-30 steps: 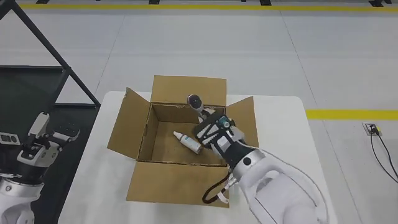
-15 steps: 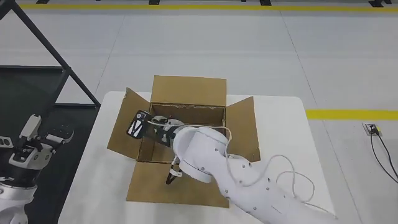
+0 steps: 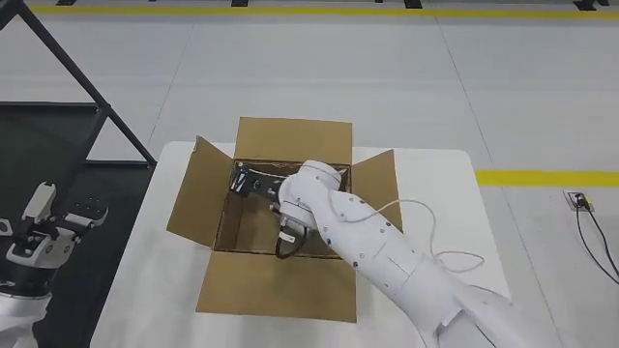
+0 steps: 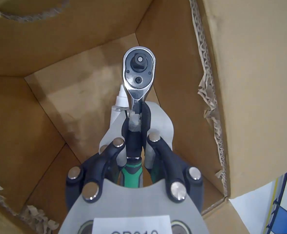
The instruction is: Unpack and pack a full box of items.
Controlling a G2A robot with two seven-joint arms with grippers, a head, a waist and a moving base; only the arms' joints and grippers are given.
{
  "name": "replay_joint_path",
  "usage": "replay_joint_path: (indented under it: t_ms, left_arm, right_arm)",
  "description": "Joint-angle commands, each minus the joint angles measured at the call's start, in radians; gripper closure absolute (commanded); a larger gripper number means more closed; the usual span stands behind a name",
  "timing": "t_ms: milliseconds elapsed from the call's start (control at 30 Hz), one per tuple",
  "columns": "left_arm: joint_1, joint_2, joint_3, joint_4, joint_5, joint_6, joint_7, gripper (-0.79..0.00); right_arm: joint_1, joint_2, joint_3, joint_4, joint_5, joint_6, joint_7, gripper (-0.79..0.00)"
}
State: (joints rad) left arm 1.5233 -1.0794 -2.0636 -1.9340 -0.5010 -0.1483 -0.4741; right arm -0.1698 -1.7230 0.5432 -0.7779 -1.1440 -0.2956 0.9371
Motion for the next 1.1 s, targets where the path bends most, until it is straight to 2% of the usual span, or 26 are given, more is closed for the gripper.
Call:
replay_joint_path:
  t_ms: [0, 233, 600, 700, 733, 1067]
  left_arm:
    - [-0.001, 0.0, 0.005, -0.006, 0.006, 0.0, 0.0, -0.785]
    - [-0.006, -0.001, 0.01, -0.014, 0.012, 0.001, 0.001, -0.785]
    - [0.008, -0.003, -0.002, -0.014, 0.011, -0.003, 0.014, -0.785]
    - [0.009, -0.004, -0.002, -0.015, 0.012, -0.003, 0.014, -0.785]
    - [0.009, -0.004, 0.0, -0.015, 0.012, -0.002, 0.013, -0.785]
    - [-0.004, -0.003, 0.005, -0.01, 0.021, 0.006, 0.0, -0.785]
  right_arm:
    - [0.006, -0.013, -0.008, 0.05, -0.002, 0.007, -0.005, 0.0]
    - [0.019, -0.061, -0.042, 0.188, -0.024, 0.04, -0.043, 0.0]
    - [0.037, -0.128, -0.058, 0.364, -0.014, 0.034, -0.098, 0.0]
    - [0.043, -0.142, -0.056, 0.401, -0.007, 0.035, -0.112, -0.16]
    - [0.045, -0.146, -0.054, 0.411, -0.006, 0.035, -0.116, -0.262]
    - [0.068, -0.168, -0.034, 0.467, 0.009, 0.032, -0.176, -0.262]
